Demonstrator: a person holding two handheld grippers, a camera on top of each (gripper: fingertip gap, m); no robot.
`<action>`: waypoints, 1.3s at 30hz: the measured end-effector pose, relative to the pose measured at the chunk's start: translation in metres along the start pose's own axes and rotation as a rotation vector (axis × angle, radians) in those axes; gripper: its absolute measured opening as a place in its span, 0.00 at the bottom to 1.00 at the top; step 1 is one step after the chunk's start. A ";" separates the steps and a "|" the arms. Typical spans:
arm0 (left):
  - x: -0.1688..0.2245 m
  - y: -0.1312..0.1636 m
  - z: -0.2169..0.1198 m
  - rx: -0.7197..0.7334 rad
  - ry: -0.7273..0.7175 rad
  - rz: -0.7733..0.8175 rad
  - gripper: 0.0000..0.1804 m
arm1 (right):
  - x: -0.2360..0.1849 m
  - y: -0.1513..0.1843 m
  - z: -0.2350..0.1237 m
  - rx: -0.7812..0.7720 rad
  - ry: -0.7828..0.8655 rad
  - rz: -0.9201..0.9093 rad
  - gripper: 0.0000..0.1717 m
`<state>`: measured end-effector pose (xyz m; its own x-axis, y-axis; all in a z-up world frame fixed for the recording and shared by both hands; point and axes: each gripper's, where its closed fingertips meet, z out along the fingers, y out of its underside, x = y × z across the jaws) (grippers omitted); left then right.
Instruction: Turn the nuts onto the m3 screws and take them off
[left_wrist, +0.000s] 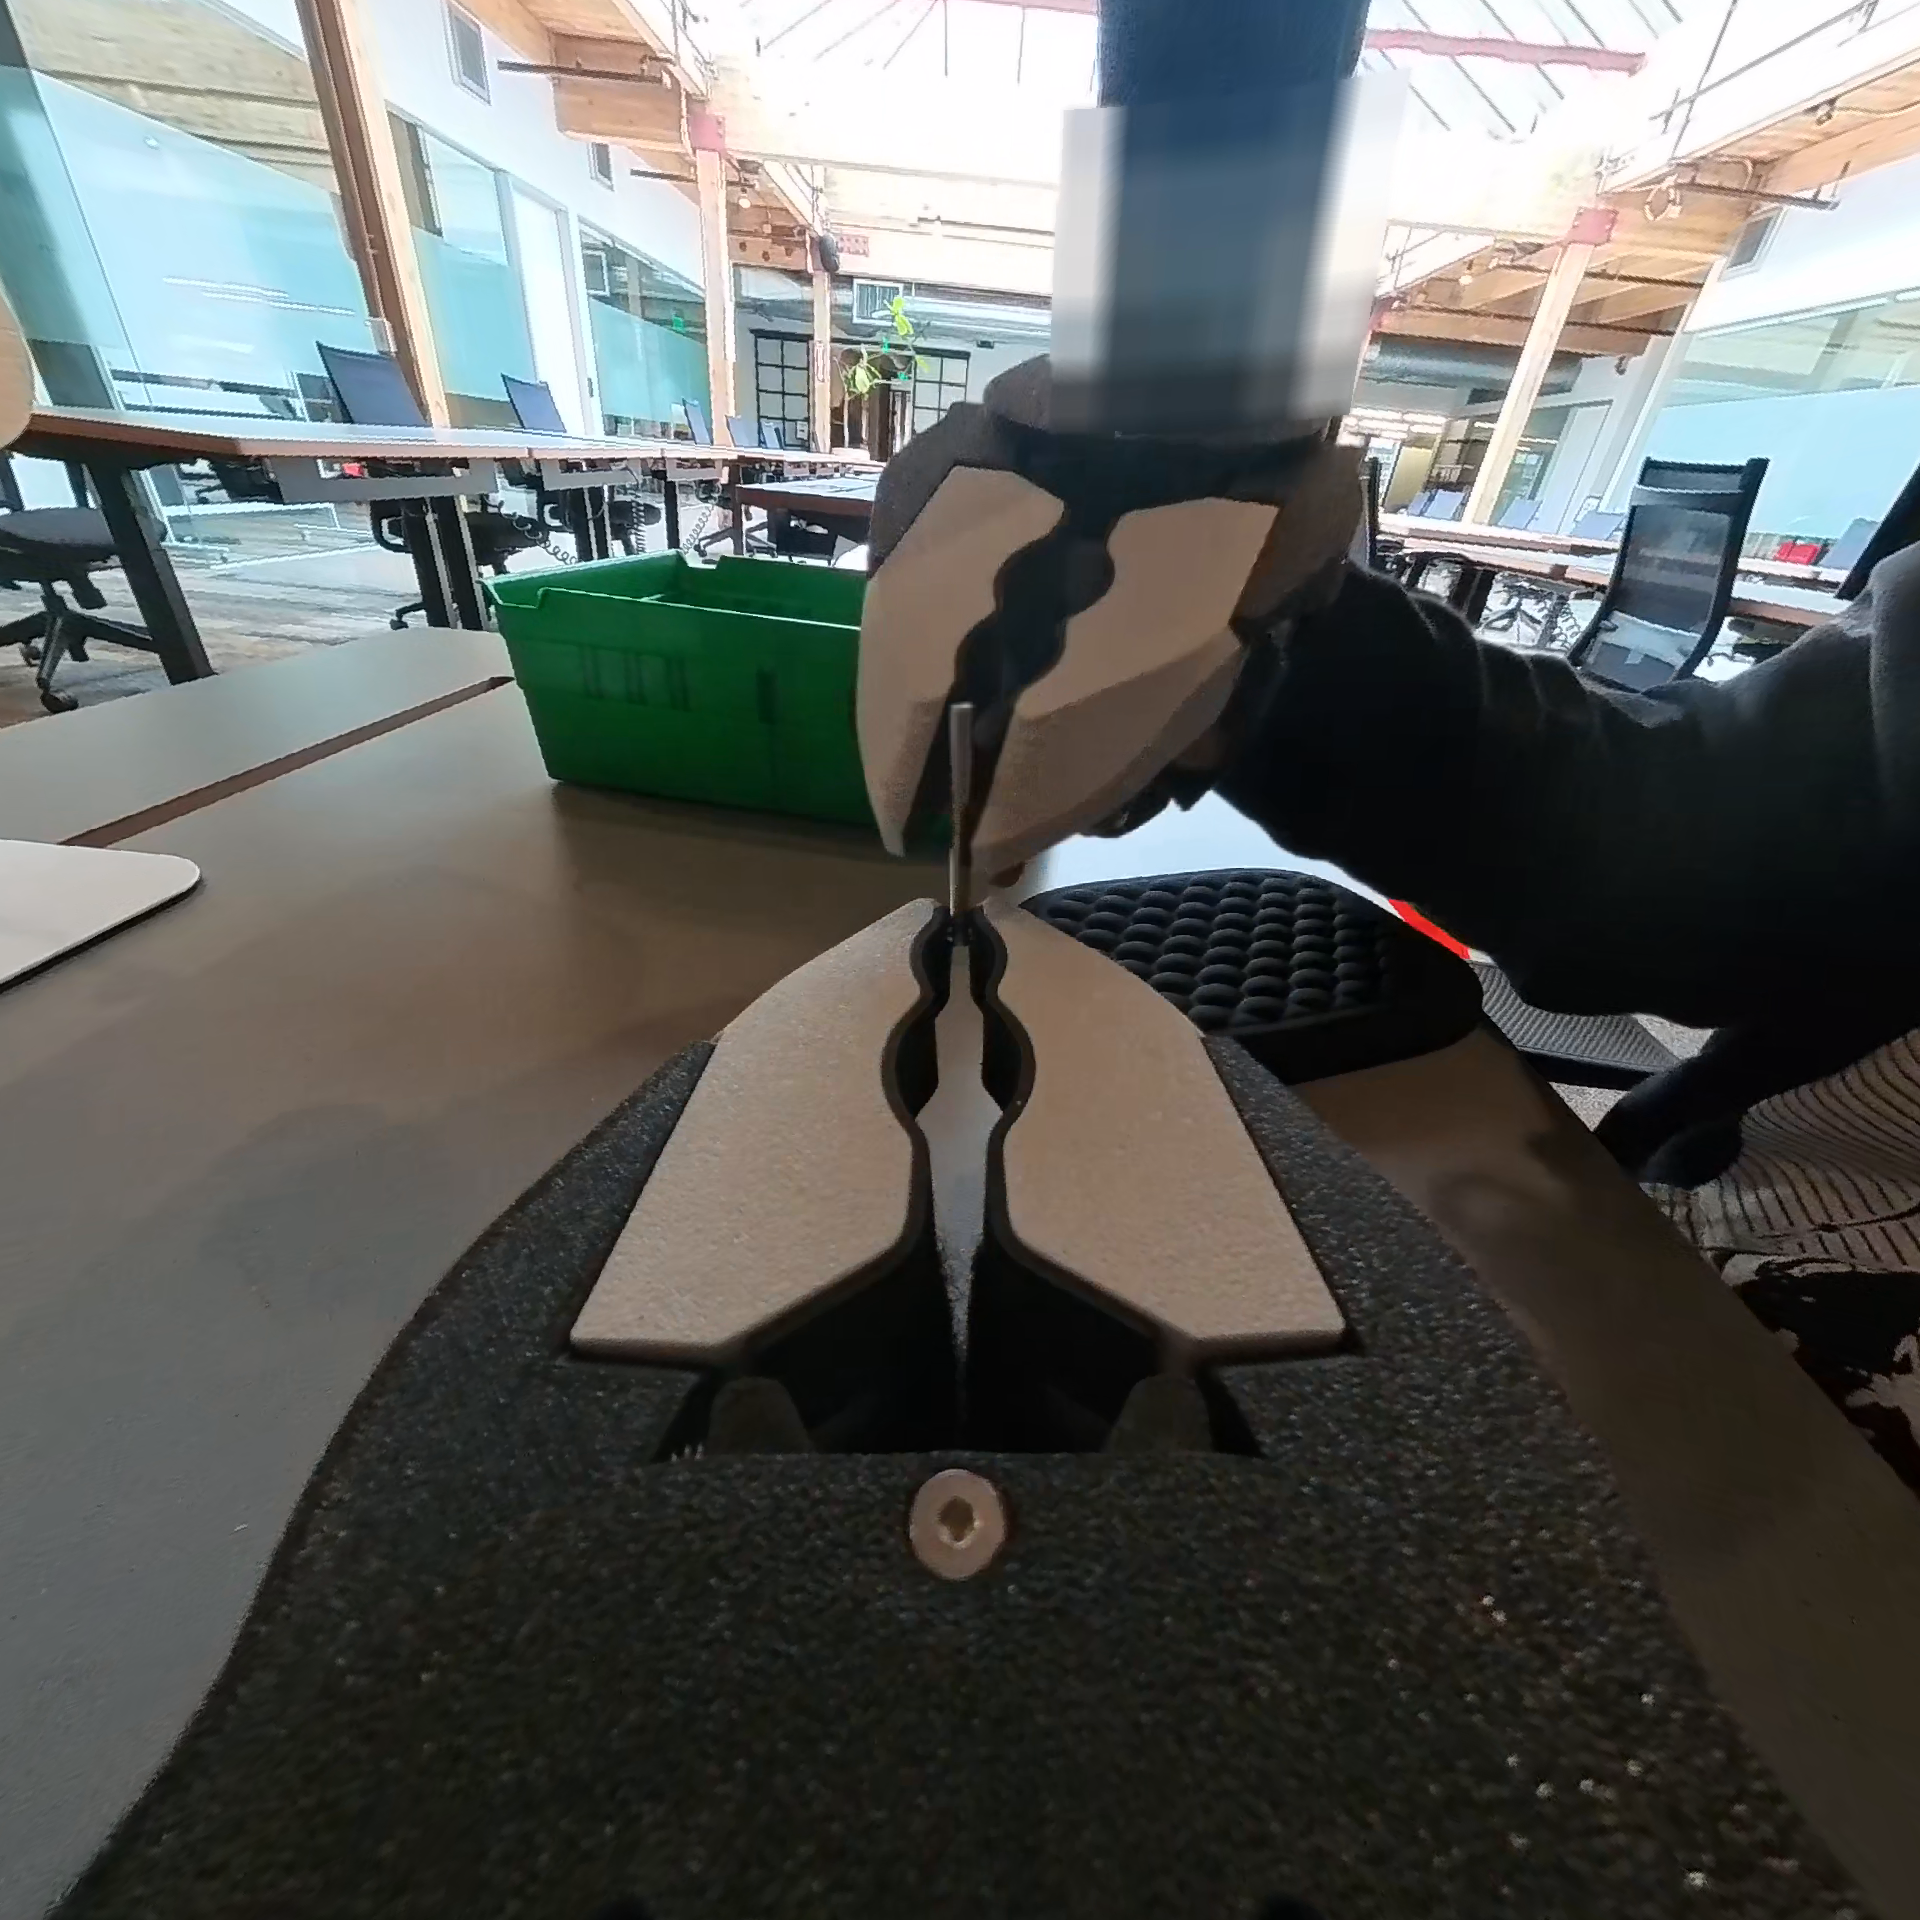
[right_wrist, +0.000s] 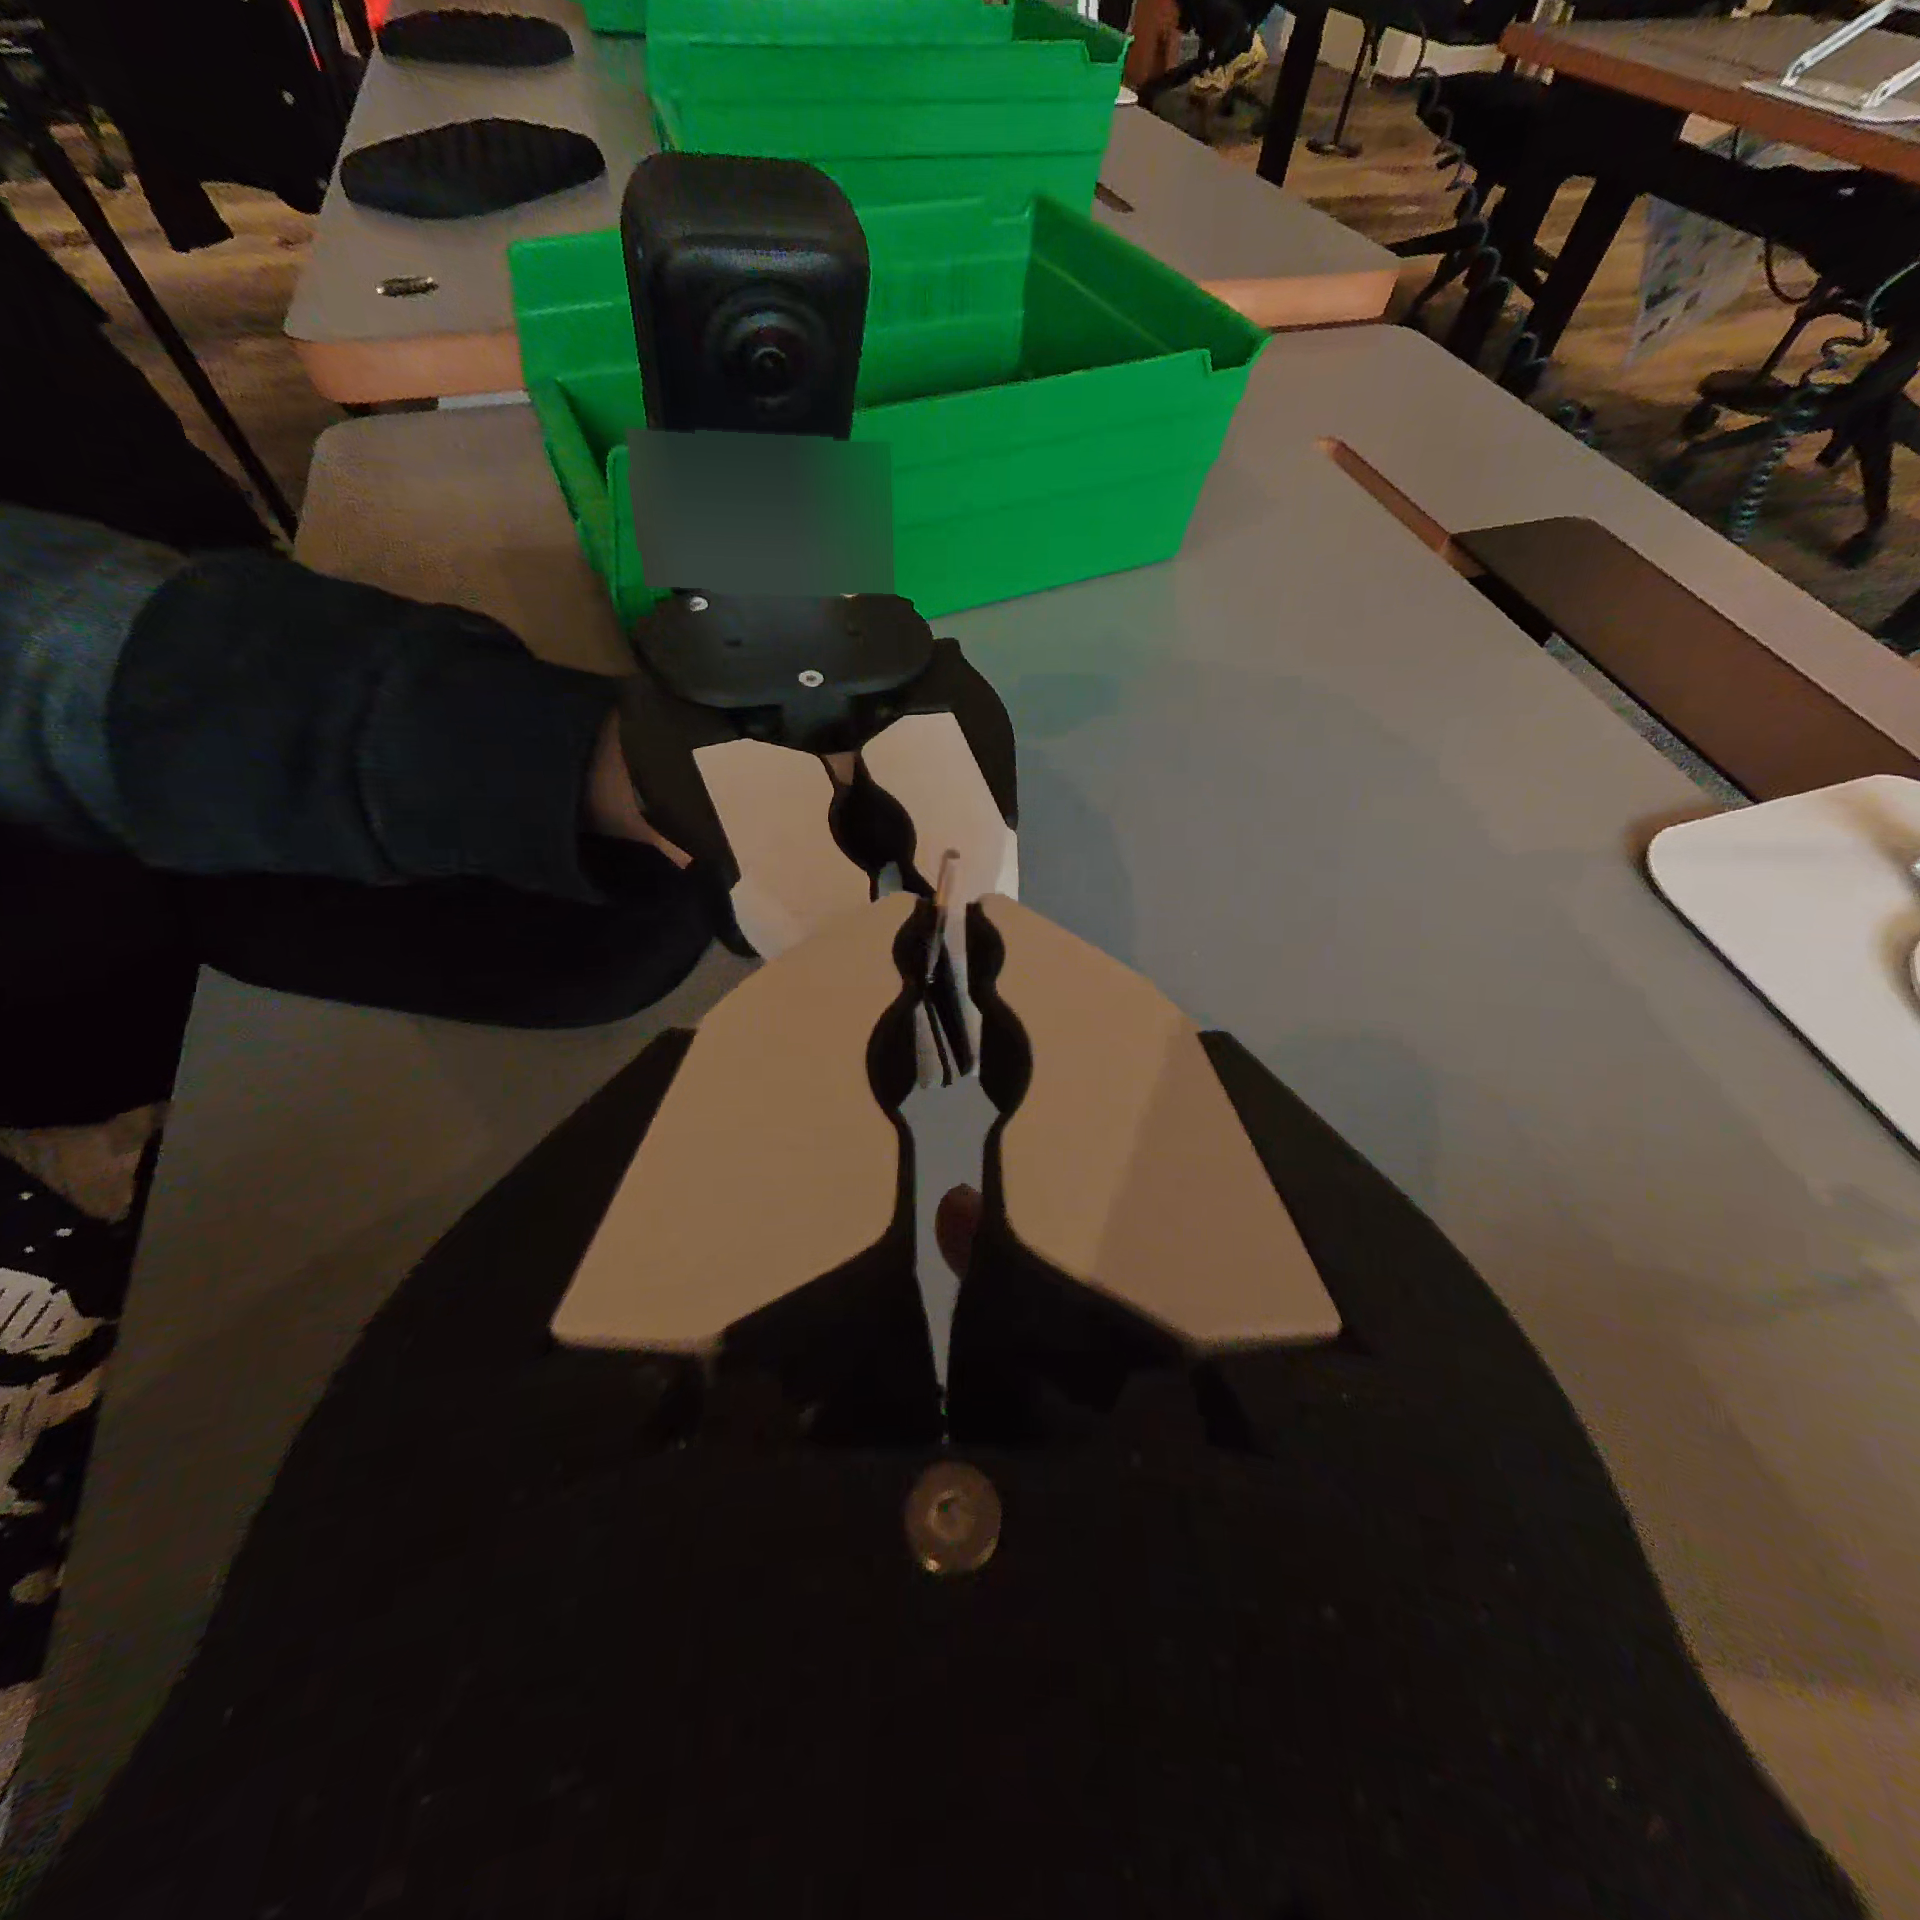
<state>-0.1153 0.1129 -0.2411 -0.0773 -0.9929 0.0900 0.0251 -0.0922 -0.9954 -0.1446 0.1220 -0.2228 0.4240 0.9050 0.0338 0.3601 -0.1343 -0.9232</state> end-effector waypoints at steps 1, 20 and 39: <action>0.000 0.000 0.000 -0.001 -0.001 -0.003 0.01 | 0.000 0.000 0.000 0.001 -0.002 -0.002 0.01; -0.019 -0.003 -0.002 0.013 -0.151 0.043 0.30 | 0.022 -0.019 -0.056 0.108 0.132 0.002 0.01; -0.021 -0.003 -0.002 0.017 -0.171 0.046 0.34 | 0.070 0.006 -0.099 -0.003 0.254 0.205 0.01</action>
<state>-0.1161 0.1346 -0.2401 0.0948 -0.9942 0.0500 0.0414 -0.0463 -0.9981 -0.0303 0.1447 -0.1884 0.6813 0.7297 -0.0577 0.2485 -0.3047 -0.9194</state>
